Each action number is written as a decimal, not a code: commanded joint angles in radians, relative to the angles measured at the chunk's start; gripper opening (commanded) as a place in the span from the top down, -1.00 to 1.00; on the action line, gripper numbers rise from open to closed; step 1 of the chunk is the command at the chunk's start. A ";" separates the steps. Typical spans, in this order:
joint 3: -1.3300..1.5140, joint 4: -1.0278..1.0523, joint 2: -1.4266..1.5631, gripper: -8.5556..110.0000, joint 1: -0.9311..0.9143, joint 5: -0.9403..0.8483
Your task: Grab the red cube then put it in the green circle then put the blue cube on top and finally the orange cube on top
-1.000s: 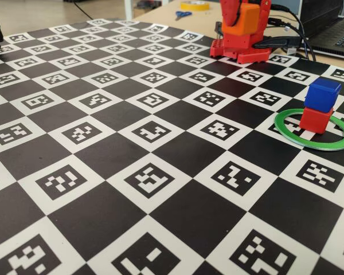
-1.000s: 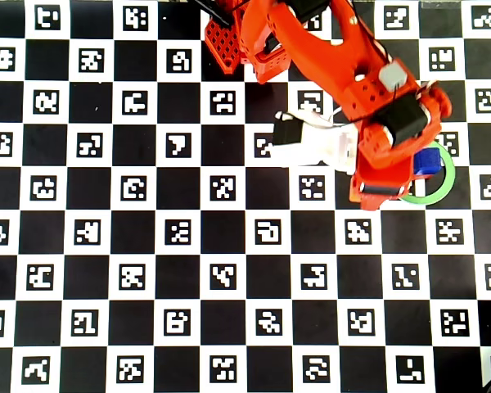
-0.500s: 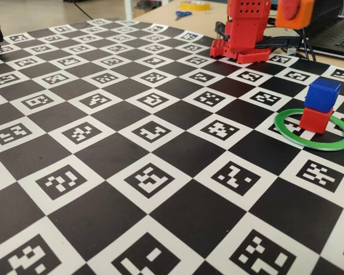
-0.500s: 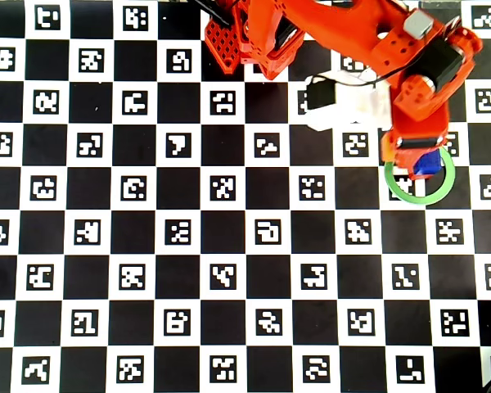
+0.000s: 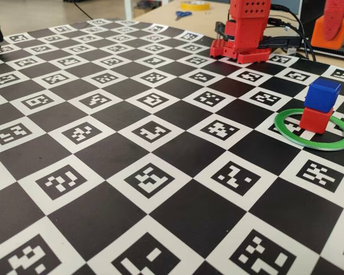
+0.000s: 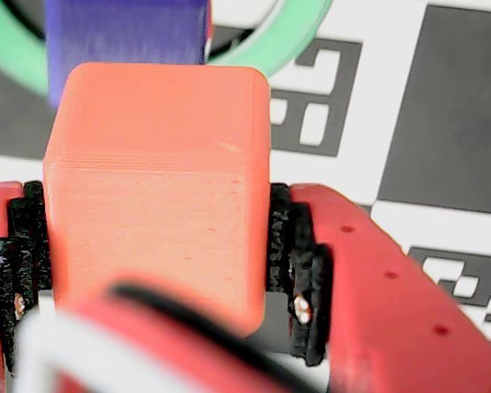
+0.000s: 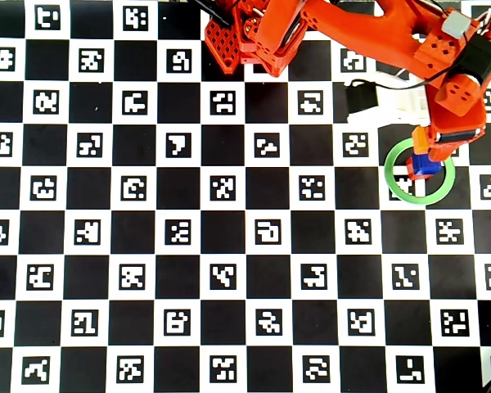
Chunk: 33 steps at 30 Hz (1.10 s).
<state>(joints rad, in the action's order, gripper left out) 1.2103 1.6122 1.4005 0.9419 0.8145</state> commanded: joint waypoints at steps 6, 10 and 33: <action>-0.086 -0.043 -0.032 0.87 0.012 0.011; -0.057 -0.074 -0.049 0.87 -0.006 0.017; 0.074 -0.166 -0.051 0.87 -0.015 0.018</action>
<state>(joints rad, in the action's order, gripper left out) 1.2901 1.4542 1.3039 0.9342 0.8360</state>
